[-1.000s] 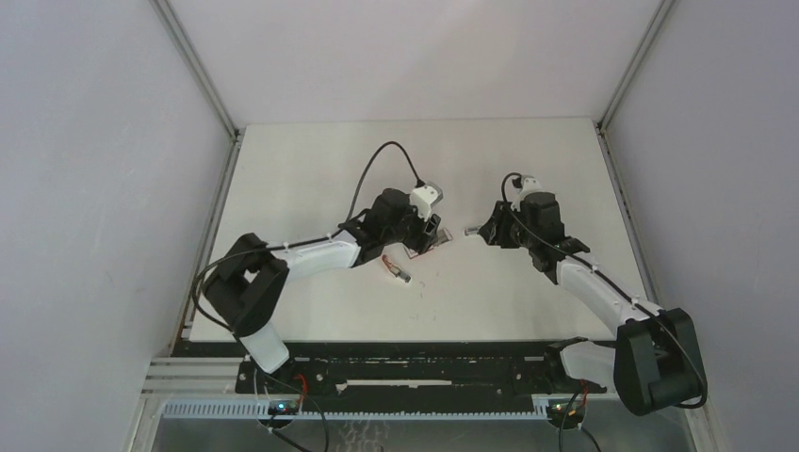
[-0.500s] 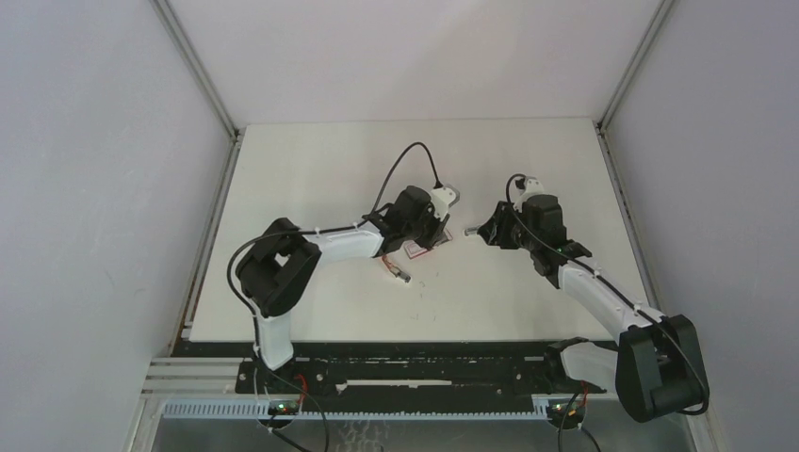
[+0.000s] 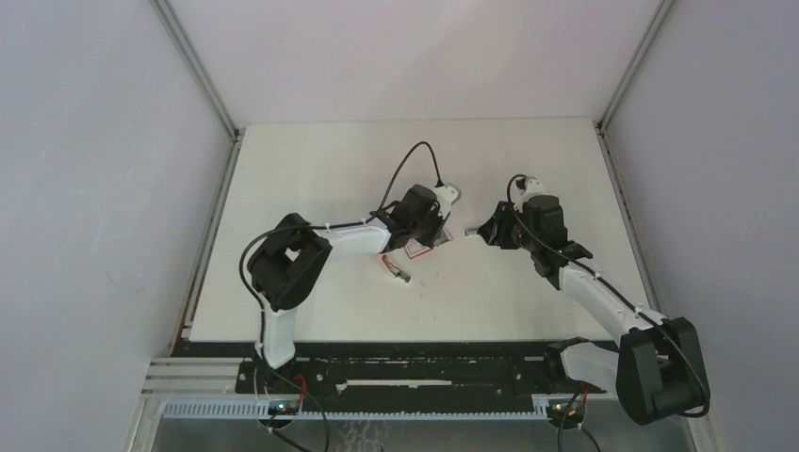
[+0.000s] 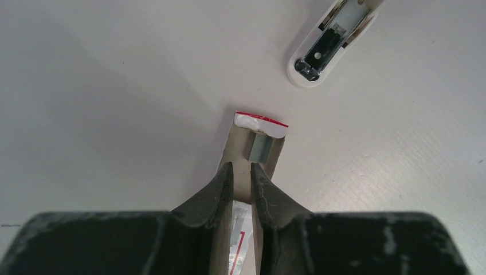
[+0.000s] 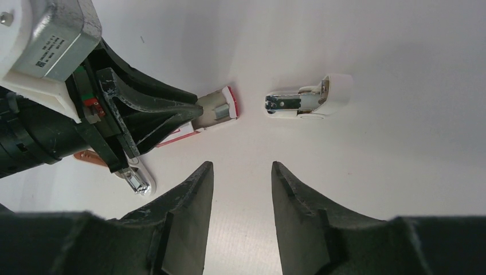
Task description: Load the staples into the stapler
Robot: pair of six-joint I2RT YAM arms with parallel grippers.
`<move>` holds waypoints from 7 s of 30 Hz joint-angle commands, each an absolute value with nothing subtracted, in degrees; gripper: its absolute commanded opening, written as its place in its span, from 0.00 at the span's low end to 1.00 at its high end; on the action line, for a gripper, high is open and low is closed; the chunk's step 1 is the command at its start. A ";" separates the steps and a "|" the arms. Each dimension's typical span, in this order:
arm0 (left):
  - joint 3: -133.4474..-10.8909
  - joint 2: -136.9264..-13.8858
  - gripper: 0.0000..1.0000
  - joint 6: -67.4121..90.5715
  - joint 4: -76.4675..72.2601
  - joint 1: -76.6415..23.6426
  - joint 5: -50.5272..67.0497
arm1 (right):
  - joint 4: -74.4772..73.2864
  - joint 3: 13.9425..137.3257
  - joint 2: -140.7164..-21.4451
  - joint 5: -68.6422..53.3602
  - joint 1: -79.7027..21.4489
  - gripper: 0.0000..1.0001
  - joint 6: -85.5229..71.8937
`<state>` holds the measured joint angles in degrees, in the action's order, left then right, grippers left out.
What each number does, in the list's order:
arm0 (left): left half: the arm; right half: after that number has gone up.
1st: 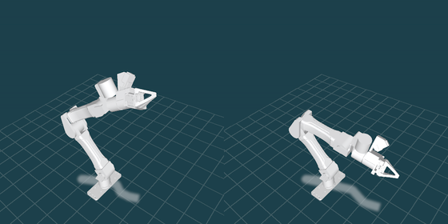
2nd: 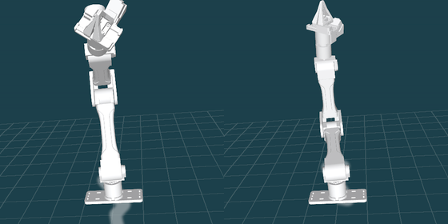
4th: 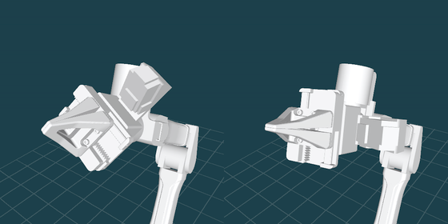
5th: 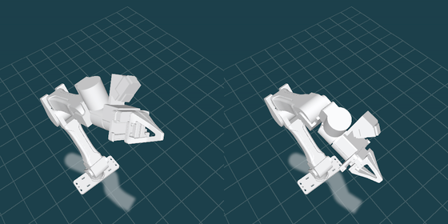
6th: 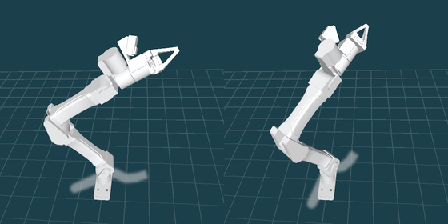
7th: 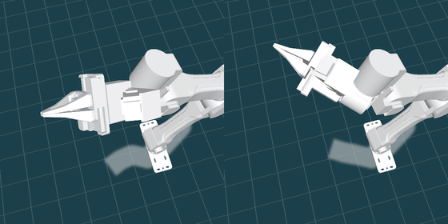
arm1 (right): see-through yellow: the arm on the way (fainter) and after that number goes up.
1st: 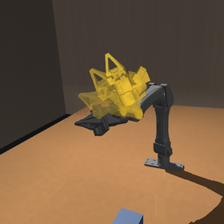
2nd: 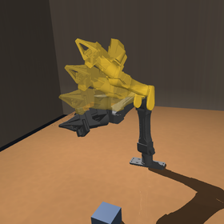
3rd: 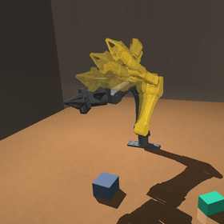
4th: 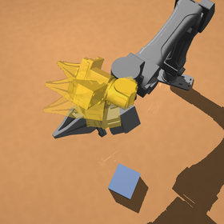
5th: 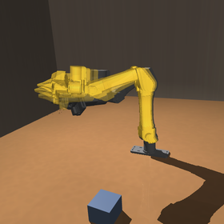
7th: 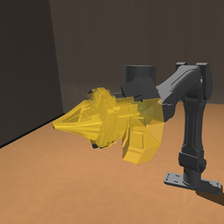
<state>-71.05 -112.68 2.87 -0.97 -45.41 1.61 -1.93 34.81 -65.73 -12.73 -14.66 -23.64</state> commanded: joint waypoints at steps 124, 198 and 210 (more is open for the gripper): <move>-75.79 -116.08 0.20 13.25 -4.83 -47.40 -2.91 | 6.25 30.82 -53.96 -26.80 -10.24 0.63 -25.45; -71.17 -113.36 0.31 15.60 -9.56 -49.63 -8.98 | 5.87 30.41 -53.02 -25.87 -10.28 0.61 -25.10; -73.61 -115.81 0.40 13.64 -7.75 -50.18 -11.22 | 6.20 30.41 -53.47 -26.19 -10.32 0.61 -25.23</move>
